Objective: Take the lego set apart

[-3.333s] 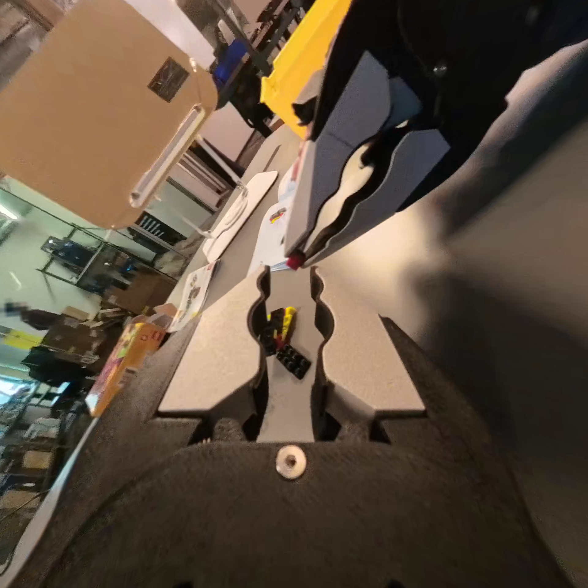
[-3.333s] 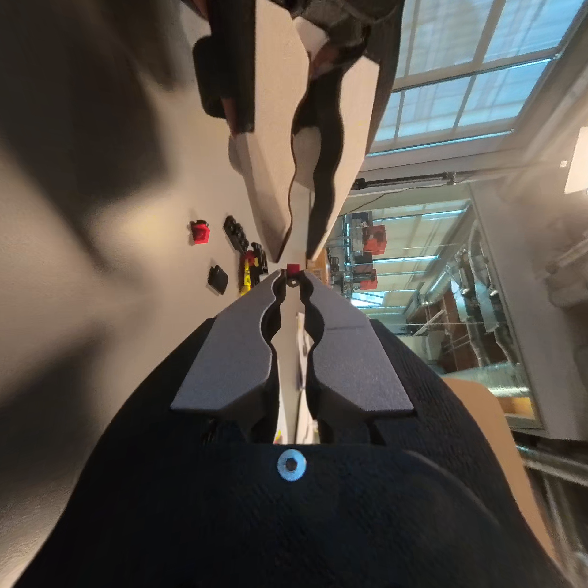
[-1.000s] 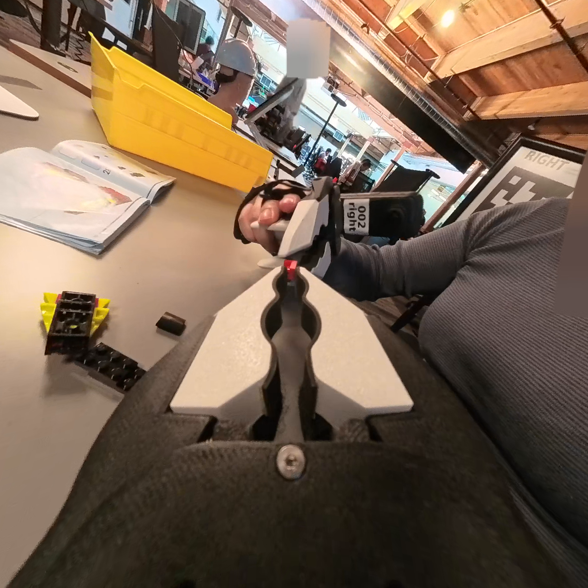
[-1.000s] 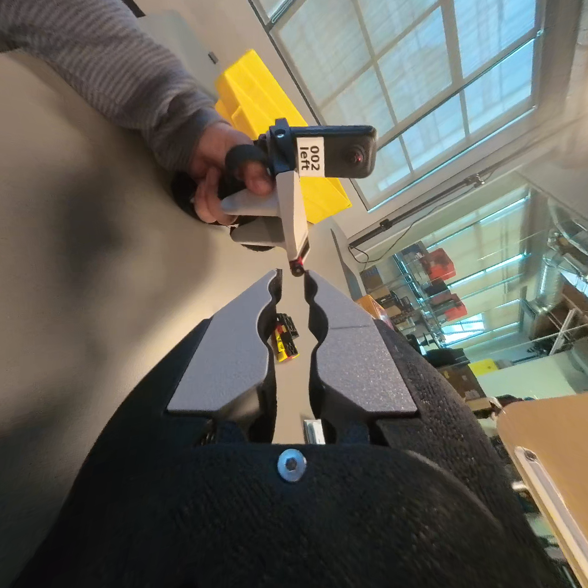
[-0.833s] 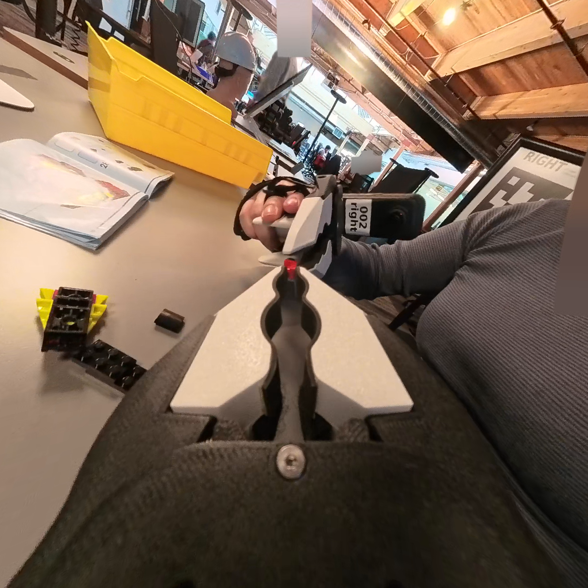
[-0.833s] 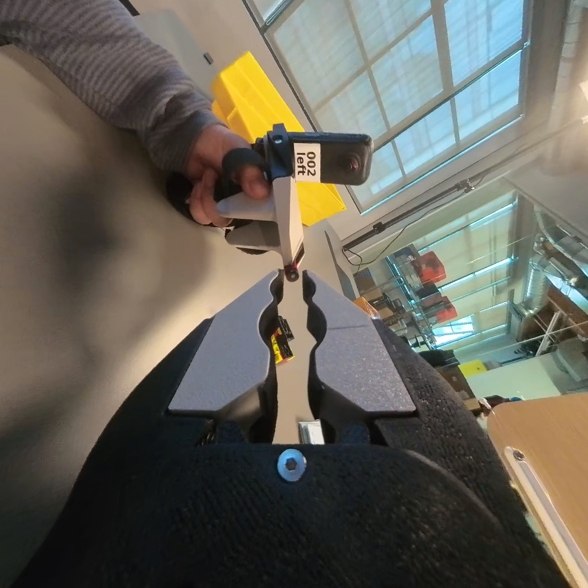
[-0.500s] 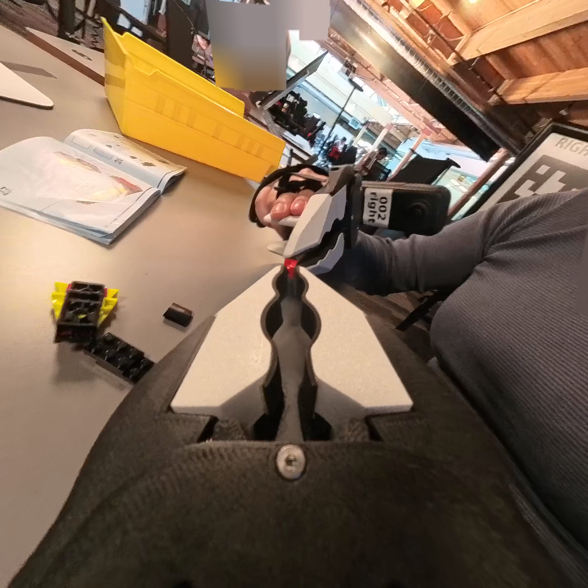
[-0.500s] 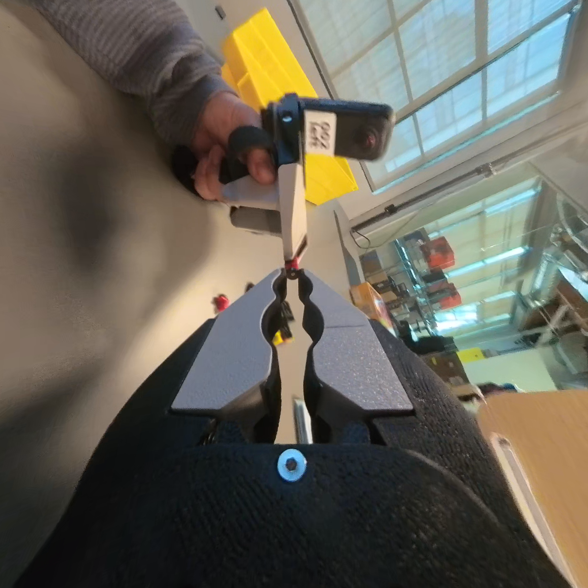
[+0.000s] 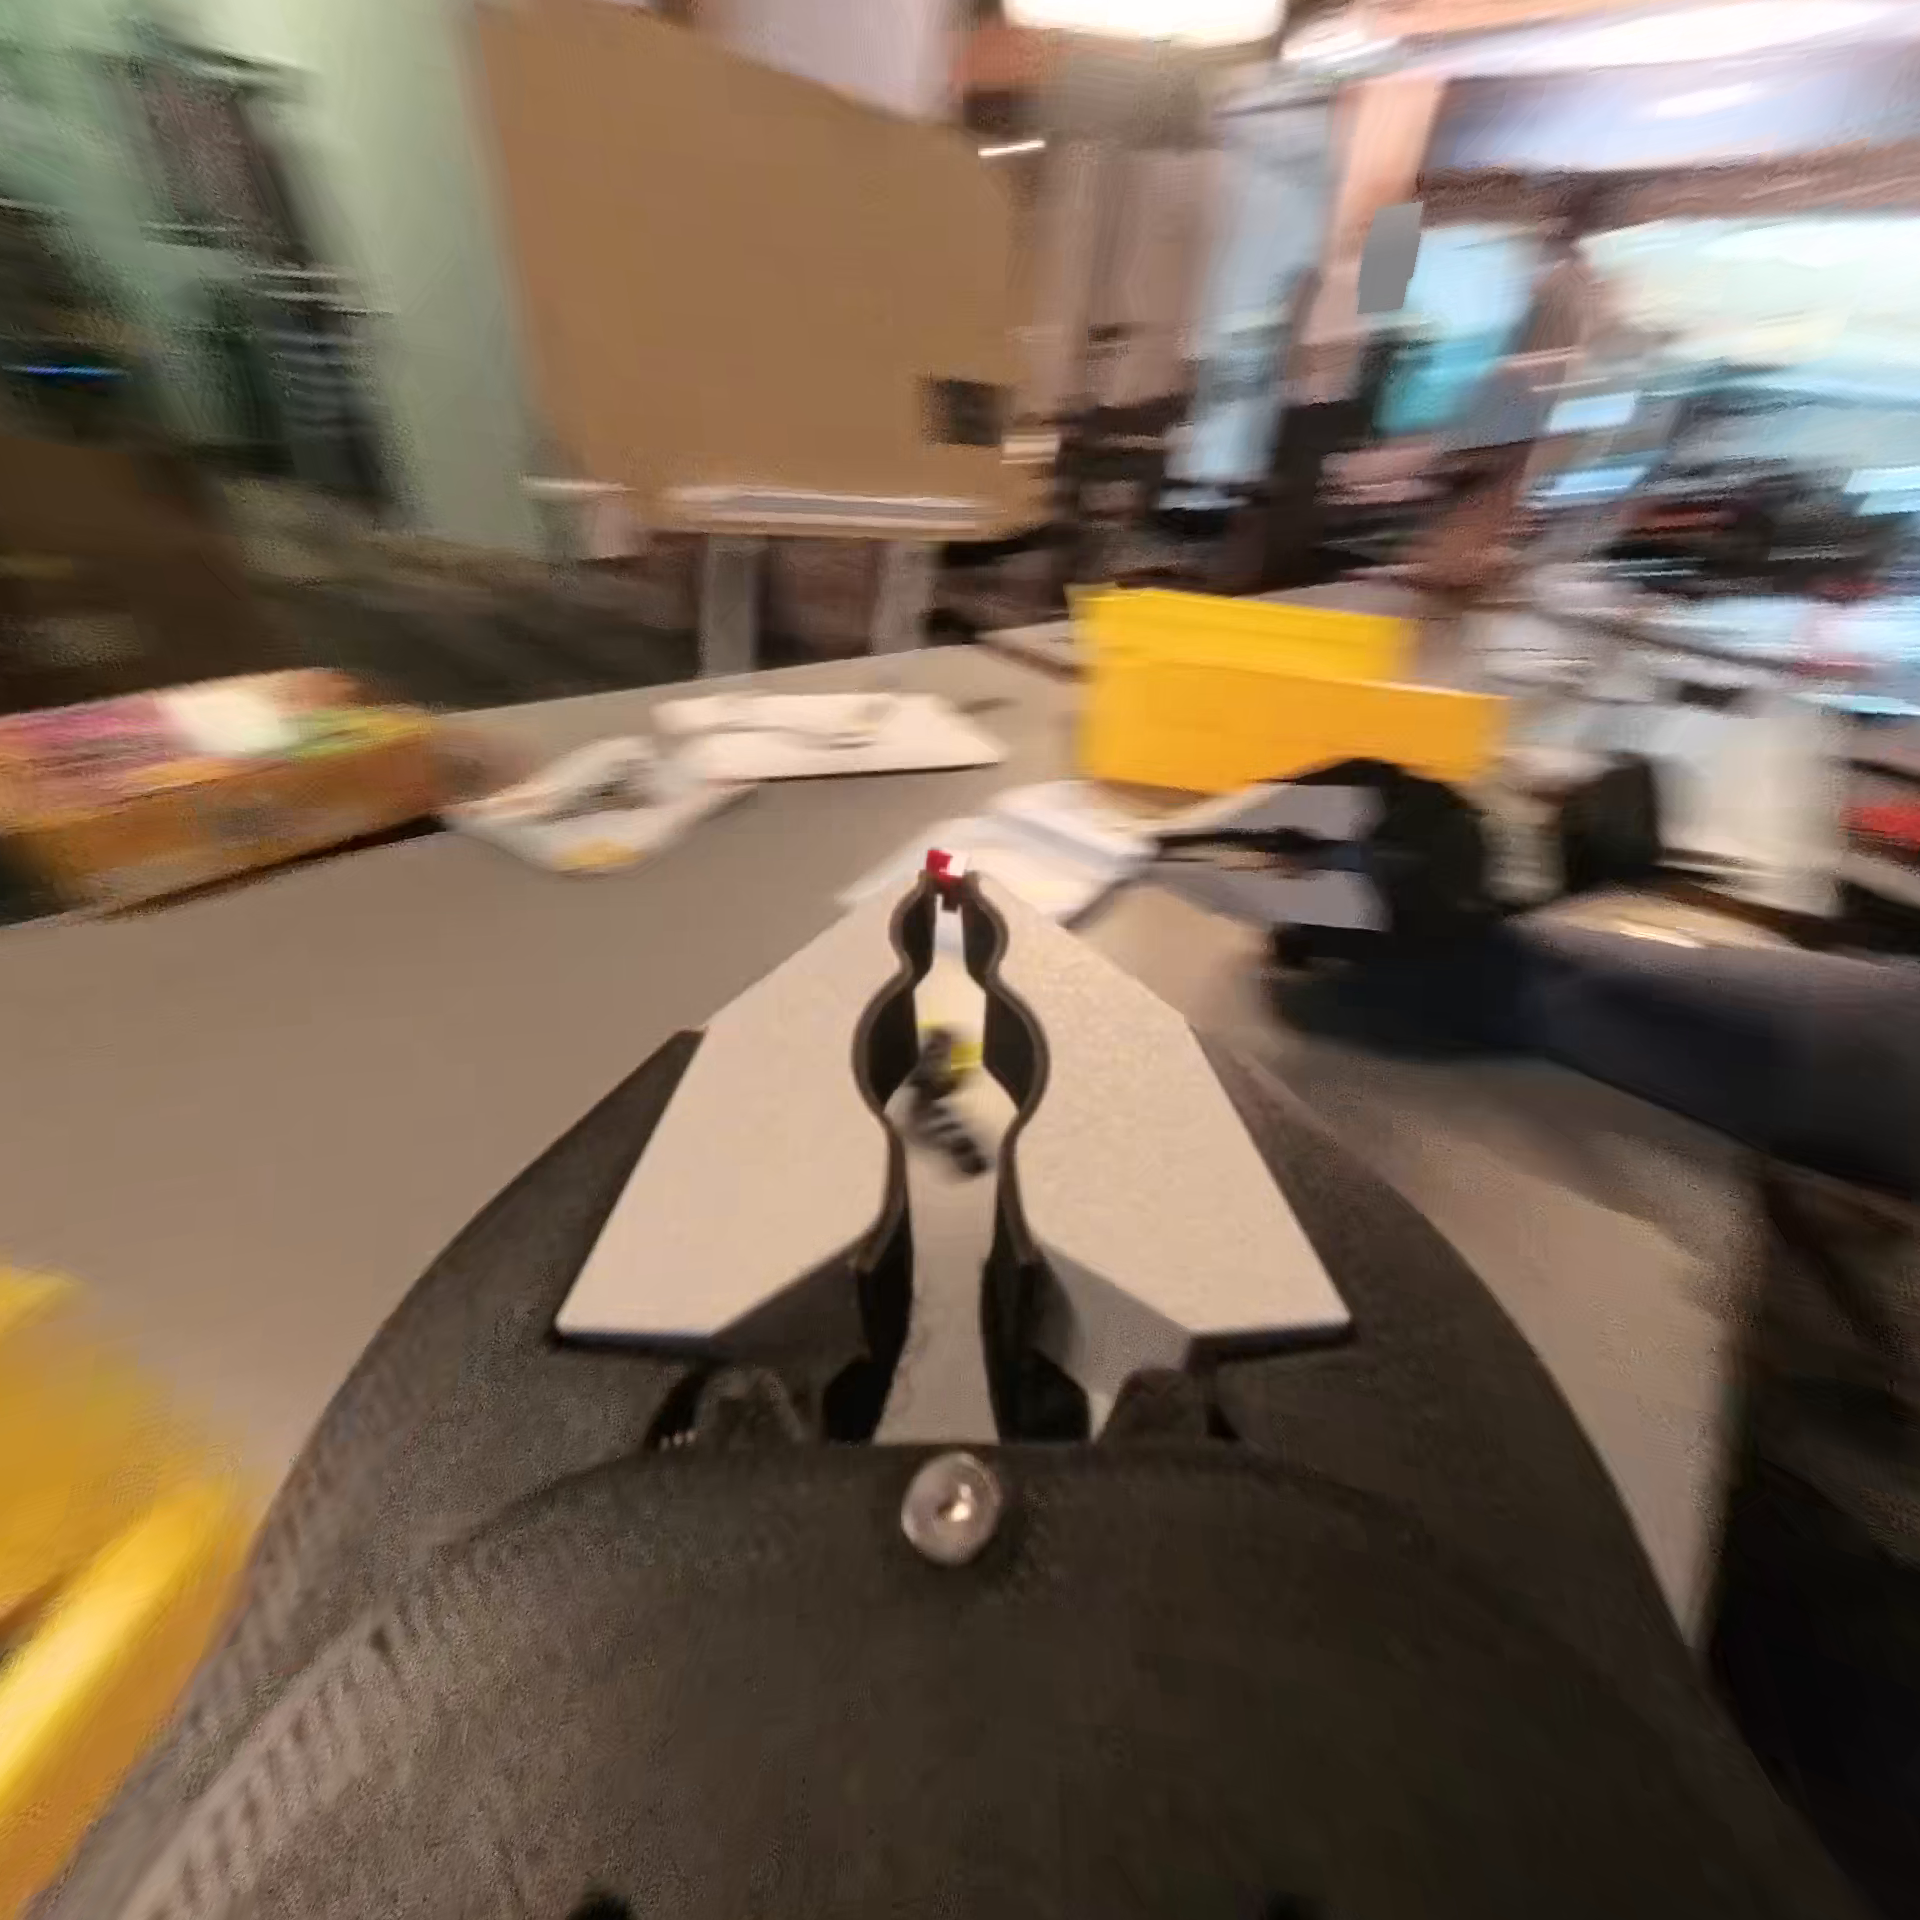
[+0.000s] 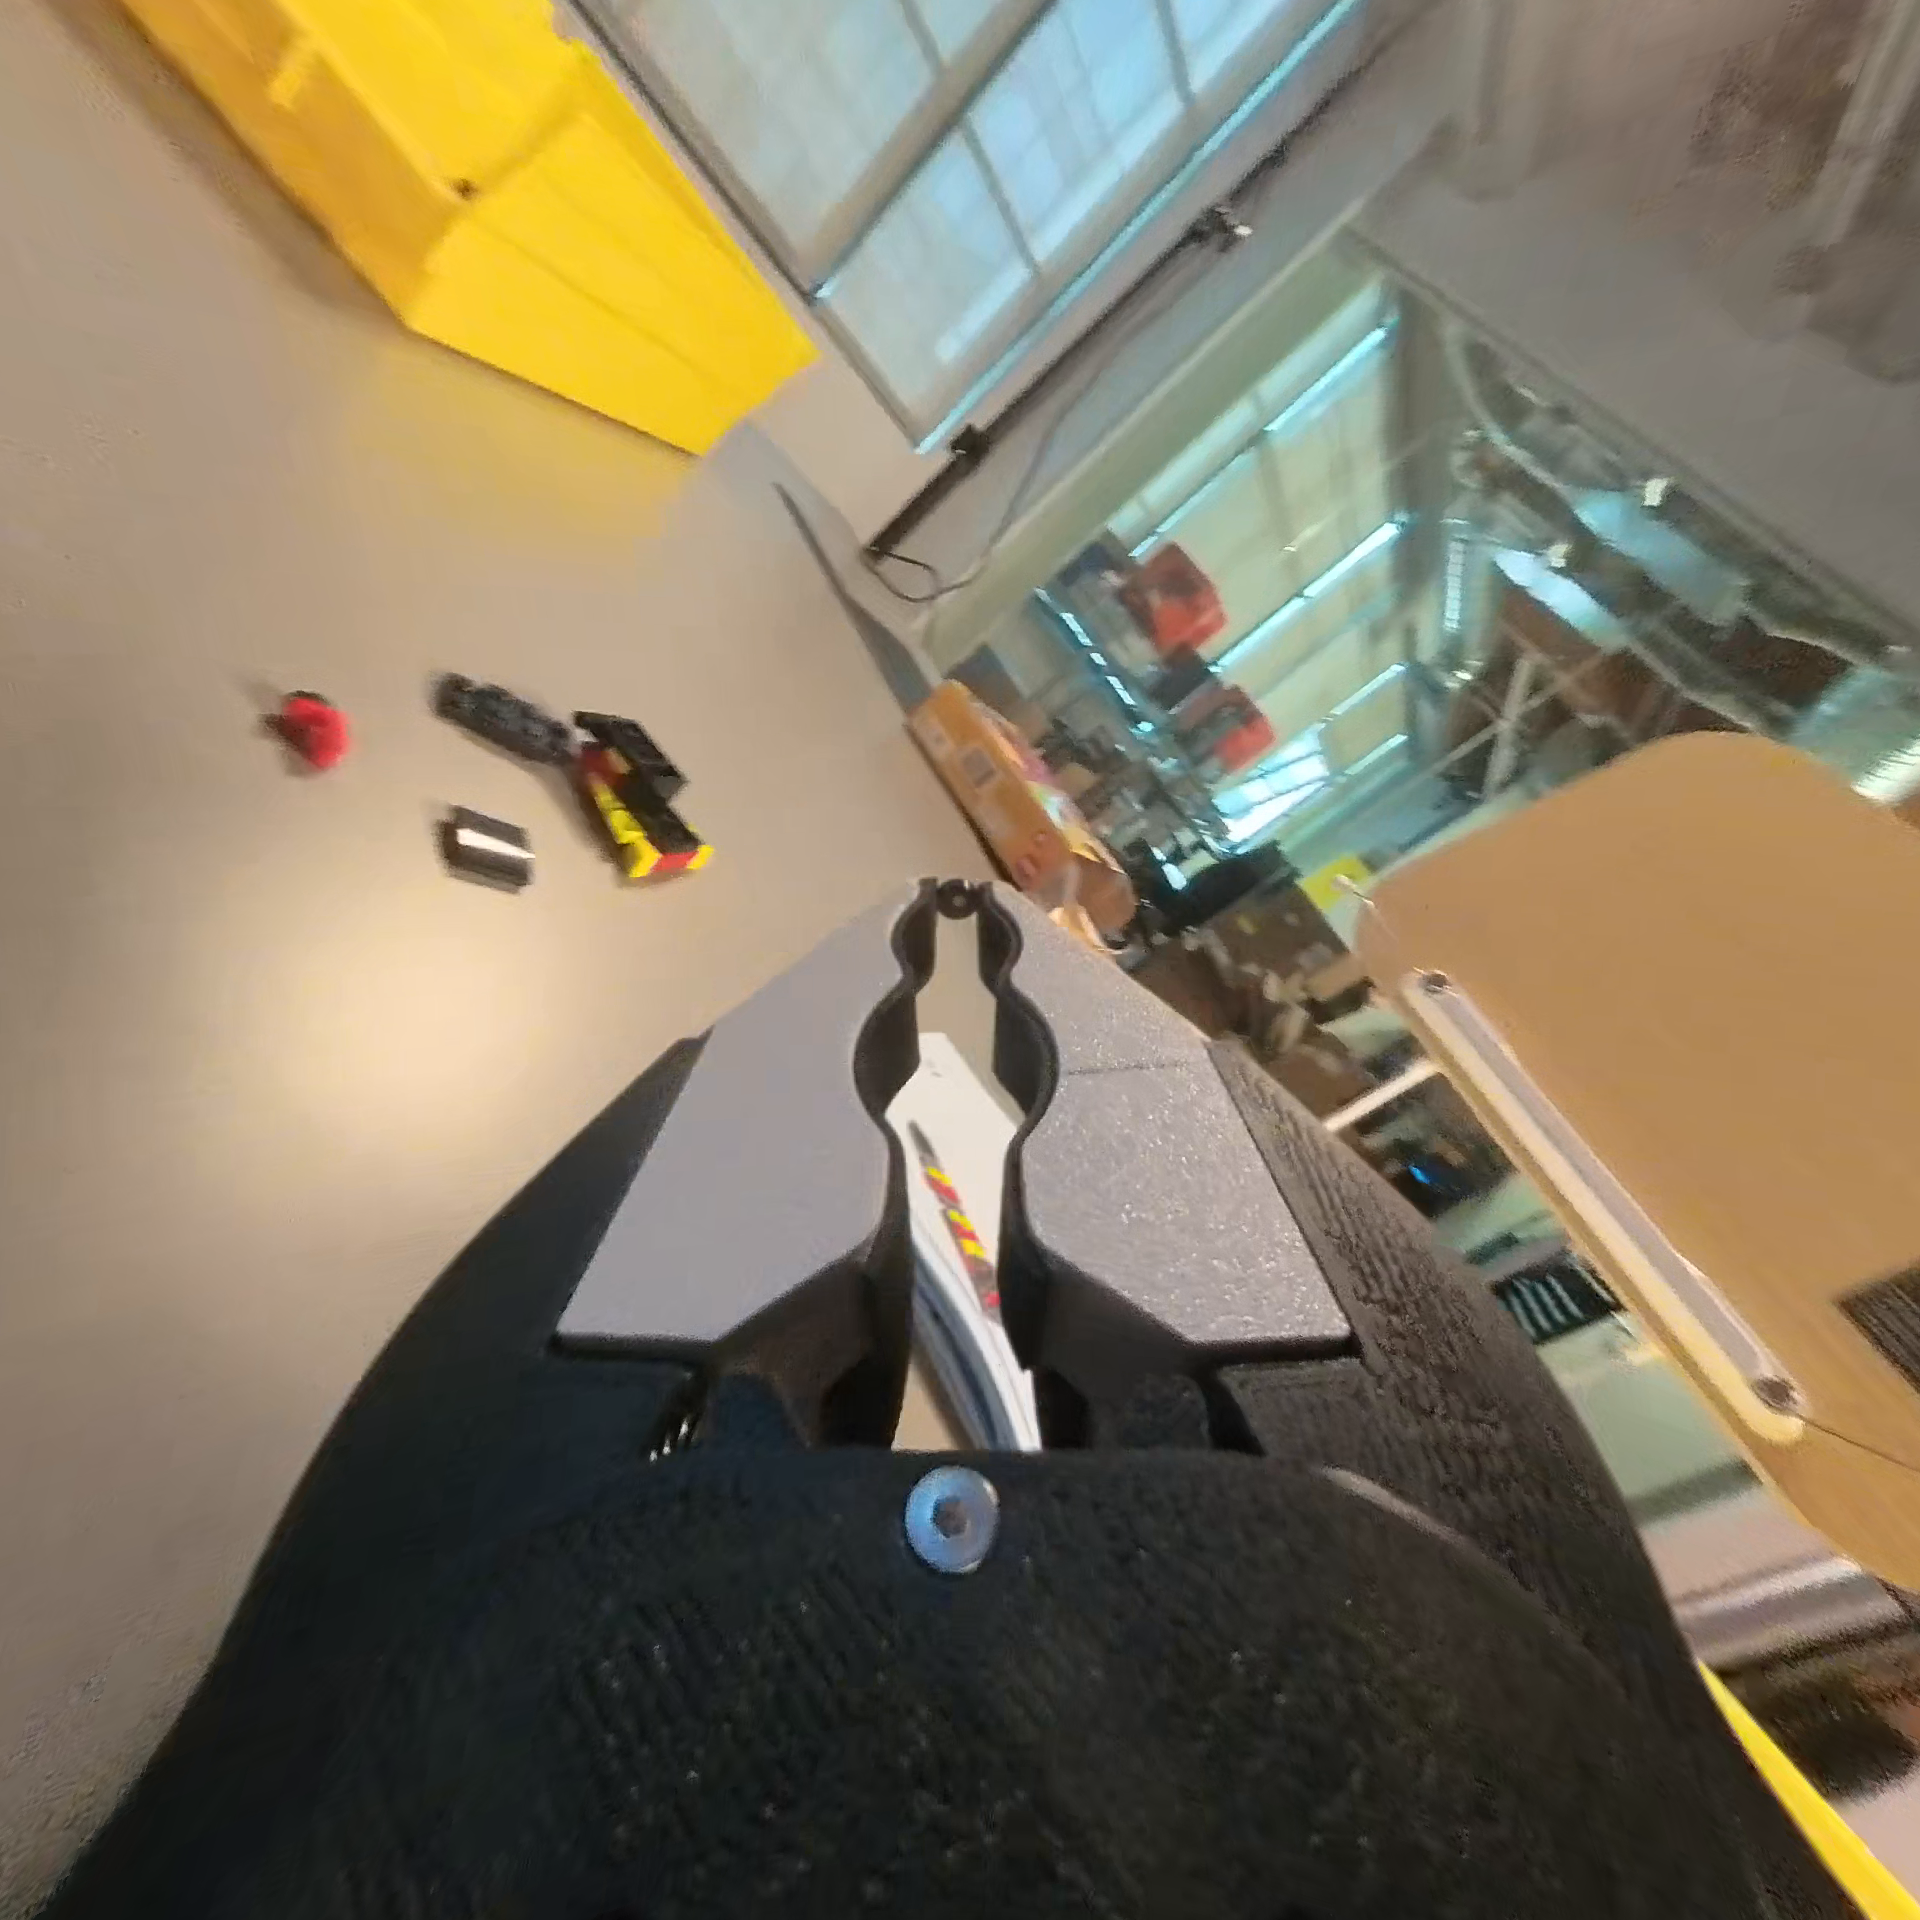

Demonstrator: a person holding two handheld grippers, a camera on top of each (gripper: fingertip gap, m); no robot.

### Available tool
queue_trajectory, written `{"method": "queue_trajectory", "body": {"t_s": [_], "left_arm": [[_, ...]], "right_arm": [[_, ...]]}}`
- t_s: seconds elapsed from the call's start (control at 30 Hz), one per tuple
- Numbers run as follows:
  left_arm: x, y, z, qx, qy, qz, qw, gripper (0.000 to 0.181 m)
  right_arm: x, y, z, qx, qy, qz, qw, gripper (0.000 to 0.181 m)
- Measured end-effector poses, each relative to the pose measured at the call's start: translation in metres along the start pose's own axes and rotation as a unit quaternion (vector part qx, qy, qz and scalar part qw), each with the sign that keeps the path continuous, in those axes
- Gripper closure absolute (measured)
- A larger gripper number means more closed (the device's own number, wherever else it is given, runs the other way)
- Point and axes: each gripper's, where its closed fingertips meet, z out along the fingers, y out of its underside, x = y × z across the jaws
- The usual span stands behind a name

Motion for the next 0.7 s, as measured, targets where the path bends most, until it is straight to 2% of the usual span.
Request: {"method": "queue_trajectory", "body": {"t_s": [0.07, 0.1, 0.13, 0.23, 0.3, 0.43, 0.5, 0.53, 0.6, 0.67, 0.7], "left_arm": [[-0.069, -0.006, -0.045, -0.05, -0.195, 0.007, 0.979, 0.178], [-0.093, -0.009, -0.066, -0.072, -0.247, 0.01, 0.966, 0.178], [-0.112, -0.007, -0.08, -0.099, -0.271, -0.001, 0.957, 0.178], [-0.16, 0.021, -0.102, -0.213, -0.282, -0.069, 0.933, 0.178], [-0.183, 0.053, -0.113, -0.312, -0.288, -0.1, 0.9, 0.178], [-0.203, 0.094, -0.121, -0.412, -0.289, -0.138, 0.853, 0.178], [-0.203, 0.111, -0.126, -0.452, -0.292, -0.172, 0.825, 0.161], [-0.201, 0.115, -0.127, -0.463, -0.29, -0.183, 0.817, 0.161], [-0.197, 0.117, -0.128, -0.473, -0.298, -0.182, 0.809, 0.147], [-0.201, 0.116, -0.134, -0.479, -0.323, -0.175, 0.798, 0.116], [-0.202, 0.116, -0.137, -0.482, -0.33, -0.18, 0.792, 0.107]], "right_arm": [[0.007, 0.001, 0.001, -0.004, 0.025, -0.007, 1.0, 0.176], [0.008, 0.003, 0.002, -0.009, 0.03, -0.011, 0.999, 0.176], [0.008, 0.004, 0.003, -0.013, 0.031, -0.014, 0.999, 0.176], [0.005, 0.008, 0.006, -0.021, 0.028, -0.02, 0.999, 0.176], [0.006, 0.011, 0.006, -0.028, 0.03, -0.02, 0.999, 0.176], [0.015, 0.015, 0.005, -0.033, 0.051, -0.01, 0.998, 0.176], [0.019, 0.018, 0.004, -0.038, 0.059, -0.007, 0.998, 0.176], [0.02, 0.018, 0.003, -0.039, 0.061, -0.006, 0.997, 0.176], [0.019, 0.016, 0.002, -0.032, 0.058, -0.001, 0.998, 0.176], [0.018, 0.013, 0.001, -0.023, 0.054, 0.01, 0.998, 0.176], [0.018, 0.012, 0.0, -0.021, 0.051, 0.015, 0.998, 0.176]]}}
